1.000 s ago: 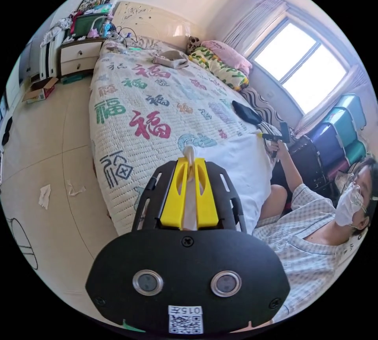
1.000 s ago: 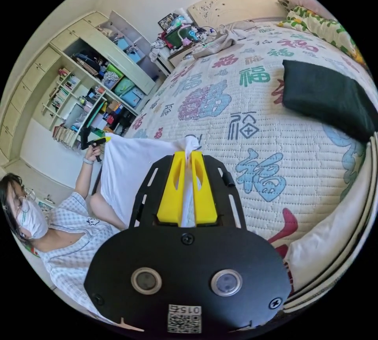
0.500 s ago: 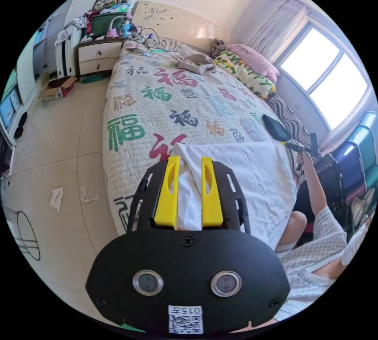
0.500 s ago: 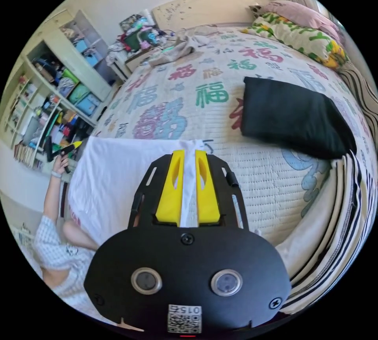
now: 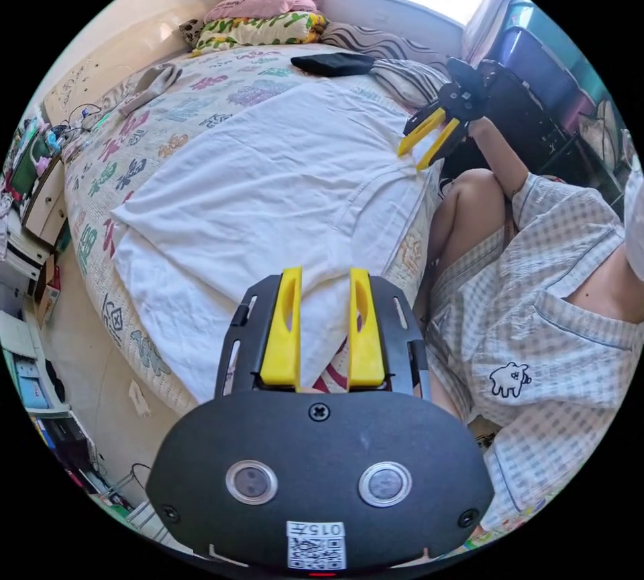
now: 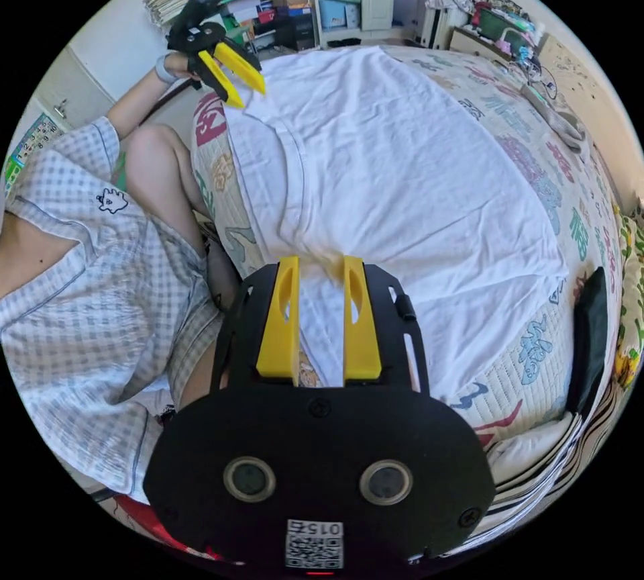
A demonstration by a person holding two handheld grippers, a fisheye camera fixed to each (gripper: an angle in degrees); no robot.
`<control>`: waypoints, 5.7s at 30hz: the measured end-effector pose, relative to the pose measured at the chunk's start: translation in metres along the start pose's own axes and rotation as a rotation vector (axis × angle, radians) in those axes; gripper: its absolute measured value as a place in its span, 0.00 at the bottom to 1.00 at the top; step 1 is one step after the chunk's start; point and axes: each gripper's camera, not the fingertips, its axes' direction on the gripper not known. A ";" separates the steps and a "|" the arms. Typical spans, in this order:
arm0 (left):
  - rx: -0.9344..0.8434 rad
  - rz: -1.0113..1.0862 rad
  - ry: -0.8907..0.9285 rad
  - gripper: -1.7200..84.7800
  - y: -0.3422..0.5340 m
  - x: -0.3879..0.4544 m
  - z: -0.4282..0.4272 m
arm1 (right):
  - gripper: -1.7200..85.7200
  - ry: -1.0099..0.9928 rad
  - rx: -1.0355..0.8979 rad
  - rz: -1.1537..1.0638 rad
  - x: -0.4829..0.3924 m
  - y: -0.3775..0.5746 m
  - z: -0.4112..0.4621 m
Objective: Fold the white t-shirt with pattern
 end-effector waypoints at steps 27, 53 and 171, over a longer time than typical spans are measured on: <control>0.110 -0.073 -0.013 0.10 0.069 -0.008 -0.057 | 0.09 -0.108 0.305 0.141 -0.022 -0.096 0.019; 0.291 -0.475 0.276 0.12 0.213 -0.136 -0.062 | 0.09 0.355 -0.309 0.051 -0.042 -0.698 0.242; 0.214 -0.134 0.141 0.13 -0.370 -0.058 0.216 | 0.07 -0.139 0.508 0.387 0.190 0.120 -0.076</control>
